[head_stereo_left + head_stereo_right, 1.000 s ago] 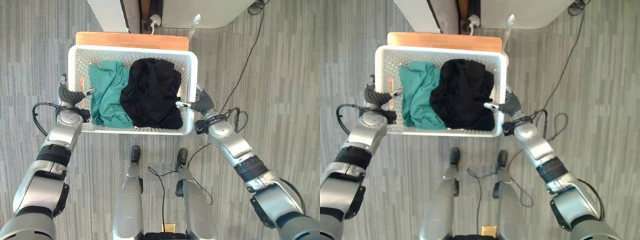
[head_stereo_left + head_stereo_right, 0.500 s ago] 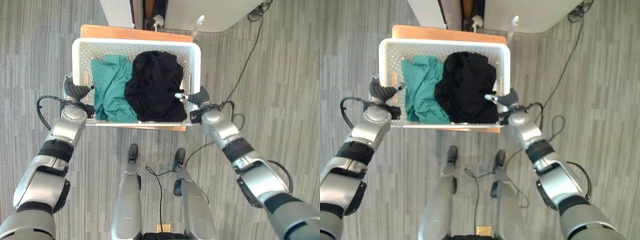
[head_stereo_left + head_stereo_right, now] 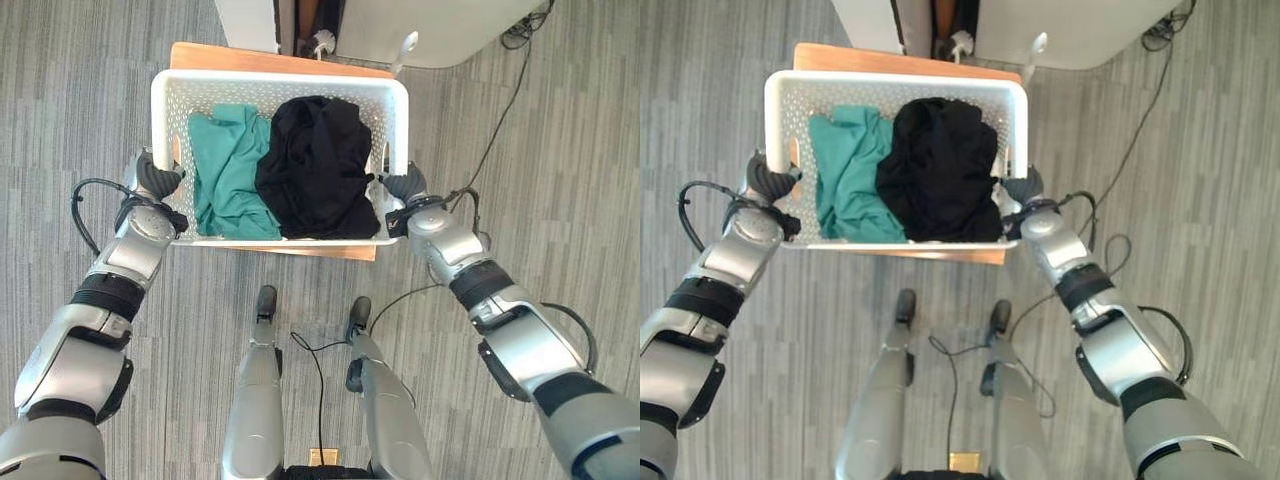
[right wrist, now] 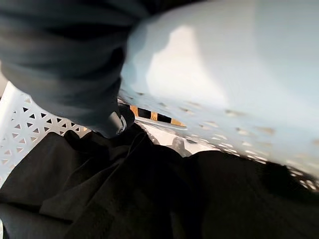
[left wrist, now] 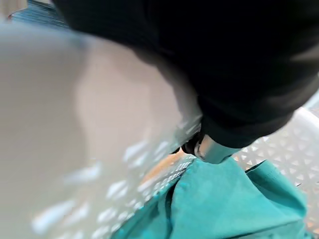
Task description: Grab the laundry basket,head to the washer,open it,put in the laundry and shut it.
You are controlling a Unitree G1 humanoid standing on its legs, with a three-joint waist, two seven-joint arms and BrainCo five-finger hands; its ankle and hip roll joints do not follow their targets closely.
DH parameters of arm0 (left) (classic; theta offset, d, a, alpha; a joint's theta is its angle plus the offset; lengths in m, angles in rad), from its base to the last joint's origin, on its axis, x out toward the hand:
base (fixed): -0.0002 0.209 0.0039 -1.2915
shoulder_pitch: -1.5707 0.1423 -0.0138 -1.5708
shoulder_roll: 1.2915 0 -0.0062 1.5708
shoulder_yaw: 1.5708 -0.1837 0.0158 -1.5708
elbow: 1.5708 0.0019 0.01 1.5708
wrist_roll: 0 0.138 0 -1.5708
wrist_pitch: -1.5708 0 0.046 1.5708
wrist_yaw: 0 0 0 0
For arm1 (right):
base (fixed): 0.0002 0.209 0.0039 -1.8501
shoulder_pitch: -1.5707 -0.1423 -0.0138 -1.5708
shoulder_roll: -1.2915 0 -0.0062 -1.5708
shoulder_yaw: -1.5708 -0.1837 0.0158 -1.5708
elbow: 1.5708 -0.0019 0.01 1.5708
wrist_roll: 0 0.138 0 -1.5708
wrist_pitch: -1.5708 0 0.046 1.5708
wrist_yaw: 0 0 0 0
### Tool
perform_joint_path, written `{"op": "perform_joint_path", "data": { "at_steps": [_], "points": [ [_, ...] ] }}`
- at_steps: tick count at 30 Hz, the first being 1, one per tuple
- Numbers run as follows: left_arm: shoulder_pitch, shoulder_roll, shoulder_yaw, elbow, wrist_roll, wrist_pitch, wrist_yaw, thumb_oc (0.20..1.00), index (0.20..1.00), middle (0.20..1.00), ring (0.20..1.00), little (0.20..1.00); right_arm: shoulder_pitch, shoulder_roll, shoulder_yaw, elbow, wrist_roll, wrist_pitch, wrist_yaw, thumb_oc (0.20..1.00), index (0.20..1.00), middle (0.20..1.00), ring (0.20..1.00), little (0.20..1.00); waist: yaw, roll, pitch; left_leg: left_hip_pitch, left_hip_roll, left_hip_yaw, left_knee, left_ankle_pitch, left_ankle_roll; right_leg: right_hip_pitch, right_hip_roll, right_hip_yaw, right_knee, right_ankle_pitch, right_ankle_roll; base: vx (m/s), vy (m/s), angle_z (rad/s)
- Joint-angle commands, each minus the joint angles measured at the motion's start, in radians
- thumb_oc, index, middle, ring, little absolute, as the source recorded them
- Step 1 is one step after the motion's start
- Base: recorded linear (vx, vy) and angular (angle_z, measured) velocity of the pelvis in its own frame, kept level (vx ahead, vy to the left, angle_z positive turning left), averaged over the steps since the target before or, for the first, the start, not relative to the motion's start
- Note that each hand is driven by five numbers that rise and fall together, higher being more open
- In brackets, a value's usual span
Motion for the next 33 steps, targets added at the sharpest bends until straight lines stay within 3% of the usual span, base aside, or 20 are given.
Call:
{"op": "perform_joint_path", "data": {
  "at_steps": [1, 11, 13, 17, 21, 23, 24, 26, 29, 30, 33],
  "points": [
    [0.057, -0.034, -0.026, -0.11, 0.194, -0.032, -0.04, 0.2, 0.2, 0.2, 0.2, 0.2, 0.073, 0.057, 0.035, -0.18, 0.005, -0.044, 0.092, 0.2, 0.2, 0.2, 0.2, 0.2, 0.014, -0.003, -0.017, -0.001, -0.047, 0.008, 0.063, -0.106, 0.073, 0.033, -0.06, 0.047, 0.069, -0.084, 0.042, 0.0, 0.0, 0.0],
    [0.264, -0.037, 0.071, -0.317, 0.22, -0.094, -0.118, 0.2, 0.2, 0.2, 0.2, 0.2, 0.339, -0.097, -0.077, -0.414, -0.039, -0.04, 0.179, 0.2, 0.2, 0.2, 0.2, 0.2, -0.011, 0.014, -0.106, 0.156, -0.068, 0.034, 0.04, -0.148, 0.097, 0.139, -0.08, 0.061, 0.1, -0.113, 0.053, 0.09, 0.043, -0.07],
    [0.319, -0.048, 0.083, -0.408, 0.212, -0.126, -0.165, 0.2, 0.2, 0.2, 0.2, 0.2, 0.441, -0.147, -0.128, -0.472, -0.045, -0.038, 0.216, 0.2, 0.2, 0.2, 0.2, 0.2, -0.028, 0.021, -0.154, 0.22, -0.072, 0.039, 0.021, -0.156, 0.104, 0.189, -0.081, 0.059, 0.108, -0.129, 0.058, 0.15, 0.034, -0.01],
    [0.344, -0.093, 0.052, -0.472, 0.193, -0.148, -0.227, 0.2, 0.2, 0.2, 0.2, 0.2, 0.54, -0.23, -0.206, -0.529, -0.031, -0.037, 0.26, 0.2, 0.2, 0.2, 0.2, 0.2, -0.059, 0.03, -0.216, 0.287, -0.08, 0.04, -0.006, -0.156, 0.112, 0.238, -0.088, 0.053, 0.119, -0.143, 0.065, 0.09, 0.044, 0.06],
    [0.341, -0.2, -0.045, -0.484, 0.169, -0.159, -0.31, 0.2, 0.2, 0.2, 0.2, 0.2, 0.72, -0.339, -0.335, -0.583, -0.025, -0.034, 0.307, 0.2, 0.2, 0.2, 0.2, 0.2, -0.093, 0.04, -0.283, 0.36, -0.094, 0.047, -0.022, -0.169, 0.123, 0.293, -0.101, 0.053, 0.125, -0.146, 0.079, 0.07, 0.046, 0.02],
    [0.332, -0.224, -0.064, -0.473, 0.17, -0.157, -0.321, 0.2, 0.2, 0.2, 0.2, 0.2, 0.749, -0.353, -0.357, -0.596, -0.025, -0.036, 0.312, 0.2, 0.2, 0.2, 0.2, 0.2, -0.105, 0.041, -0.292, 0.373, -0.097, 0.05, -0.022, -0.176, 0.128, 0.302, -0.105, 0.059, 0.126, -0.147, 0.081, 0.04, 0.073, -0.02],
    [0.307, -0.282, -0.105, -0.436, 0.163, -0.156, -0.333, 0.2, 0.2, 0.2, 0.2, 0.2, 0.81, -0.36, -0.406, -0.618, -0.025, -0.04, 0.314, 0.2, 0.2, 0.2, 0.2, 0.2, -0.123, 0.048, -0.298, 0.408, -0.107, 0.066, -0.025, -0.19, 0.138, 0.313, -0.114, 0.079, 0.128, -0.137, 0.092, 0.01, 0.123, -0.16],
    [0.281, -0.324, -0.128, -0.402, 0.152, -0.152, -0.34, 0.2, 0.2, 0.2, 0.2, 0.2, 0.844, -0.36, -0.433, -0.629, -0.02, -0.047, 0.317, 0.2, 0.2, 0.2, 0.2, 0.2, -0.147, 0.053, -0.302, 0.427, -0.119, 0.087, -0.035, -0.196, 0.148, 0.31, -0.124, 0.105, 0.115, -0.111, 0.105, -0.04, 0.124, -0.42],
    [0.238, -0.373, -0.154, -0.325, 0.134, -0.165, -0.333, 0.2, 0.2, 0.2, 0.2, 0.2, 0.885, -0.336, -0.458, -0.65, -0.017, -0.052, 0.313, 0.2, 0.2, 0.2, 0.2, 0.2, -0.181, 0.055, -0.298, 0.432, -0.137, 0.152, -0.065, -0.191, 0.159, 0.257, -0.147, 0.162, 0.068, 0.028, 0.142, -0.17, 0.08, -0.55],
    [0.227, -0.373, -0.153, -0.308, 0.133, -0.169, -0.327, 0.2, 0.2, 0.2, 0.2, 0.2, 0.881, -0.326, -0.453, -0.653, -0.017, -0.058, 0.313, 0.2, 0.2, 0.2, 0.2, 0.2, -0.179, 0.057, -0.294, 0.418, -0.128, 0.187, -0.063, -0.189, 0.16, 0.219, -0.153, 0.149, 0.057, 0.065, 0.148, -0.22, 0.043, -0.56],
    [0.202, -0.357, -0.141, -0.28, 0.138, -0.171, -0.311, 0.2, 0.2, 0.2, 0.2, 0.2, 0.958, -0.293, -0.469, -0.696, -0.006, -0.075, 0.316, 0.2, 0.2, 0.2, 0.2, 0.2, -0.187, 0.078, -0.265, 0.423, -0.086, 0.273, -0.054, -0.188, 0.163, 0.215, -0.161, -0.009, 0.112, -0.039, 0.12, -0.19, 0.022, -1.04]
  ]
}}
